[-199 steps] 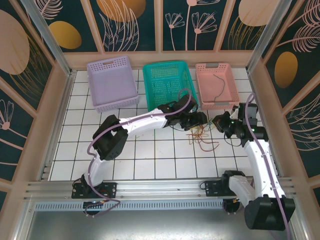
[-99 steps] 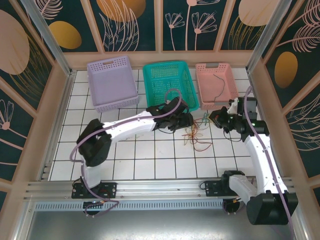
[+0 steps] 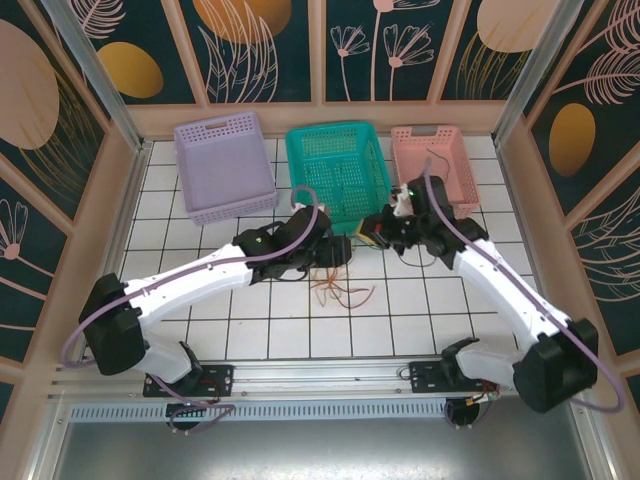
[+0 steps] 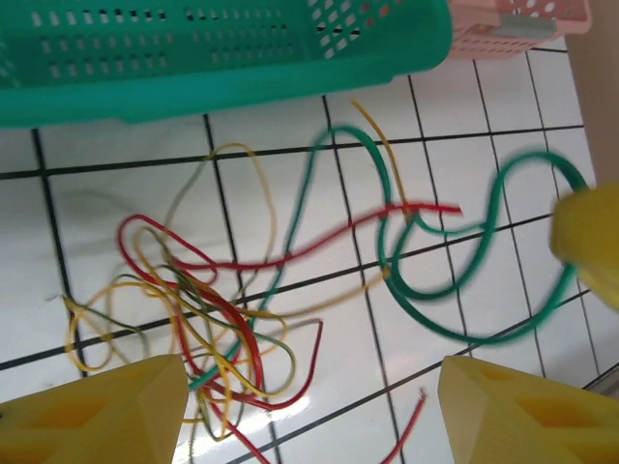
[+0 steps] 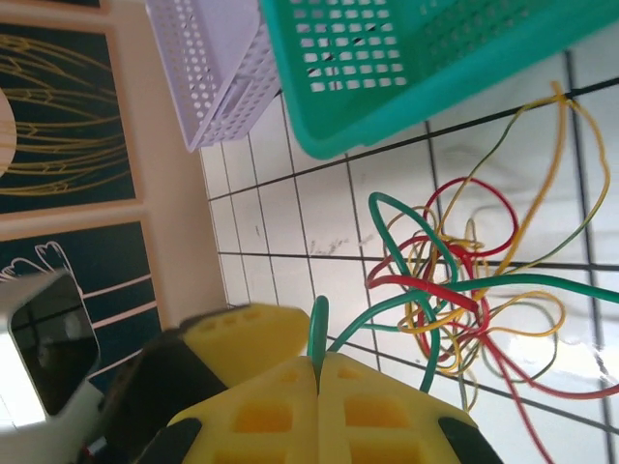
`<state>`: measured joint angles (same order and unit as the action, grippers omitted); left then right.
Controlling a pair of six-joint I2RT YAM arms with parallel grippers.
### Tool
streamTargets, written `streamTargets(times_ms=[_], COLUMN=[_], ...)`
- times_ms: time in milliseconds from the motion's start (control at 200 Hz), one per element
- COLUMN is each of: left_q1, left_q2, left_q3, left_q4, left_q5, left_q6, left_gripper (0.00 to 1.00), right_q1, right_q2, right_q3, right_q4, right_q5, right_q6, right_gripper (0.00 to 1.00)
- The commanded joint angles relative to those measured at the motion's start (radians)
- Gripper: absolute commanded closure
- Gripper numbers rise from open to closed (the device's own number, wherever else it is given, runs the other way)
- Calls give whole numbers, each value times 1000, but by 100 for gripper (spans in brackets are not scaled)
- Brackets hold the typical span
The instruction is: Untangle the cables
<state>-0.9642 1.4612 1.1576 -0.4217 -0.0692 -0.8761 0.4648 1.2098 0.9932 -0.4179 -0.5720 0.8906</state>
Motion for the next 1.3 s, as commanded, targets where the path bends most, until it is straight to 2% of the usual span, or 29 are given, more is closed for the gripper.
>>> streamTargets(times_ms=[0,85,190,340,410,631,686,726,796,836,976,1106,1296], left_q1=[1,1,2,2,-1,0,0,-1,0,0,8,34,64], left_q2=[-96,-149,-138,-25,47,195,245,306,363,381,381,361,322], left_q3=[-75,-163,-223,-230,-201,-117,-88,-65,-44,-48,-116,-179,-231], left_q4=[-24,1,-3,53,85,122,73,25,-36,-53,-57,-58,-68], left_q5=[-45,-66,-110,-119,-91,-114,-165,-223,-296,-320,-316,-289,-283], left_q6=[36,54,82,127,153,204,186,163,131,105,32,-15,-44], left_gripper=[30,29,28,25,24,19,25,34,71,82,83,83,84], right_q1=[49,58,55,55,54,33,21,11,-12,-37,-153,-274,-323], right_q2=[66,94,103,105,103,67,54,43,21,3,-67,-129,-152], right_q3=[86,69,22,-24,-35,-76,-80,-83,-85,-88,-65,-43,39], right_q4=[92,89,109,114,104,87,78,67,33,0,-164,-240,-326], right_q5=[29,25,0,-31,-34,-25,-28,-28,-20,-8,101,149,320], right_q6=[36,27,30,33,30,35,34,29,17,0,-92,-138,-164], right_gripper=[100,100,100,100,100,100,100,100,100,100,100,100,100])
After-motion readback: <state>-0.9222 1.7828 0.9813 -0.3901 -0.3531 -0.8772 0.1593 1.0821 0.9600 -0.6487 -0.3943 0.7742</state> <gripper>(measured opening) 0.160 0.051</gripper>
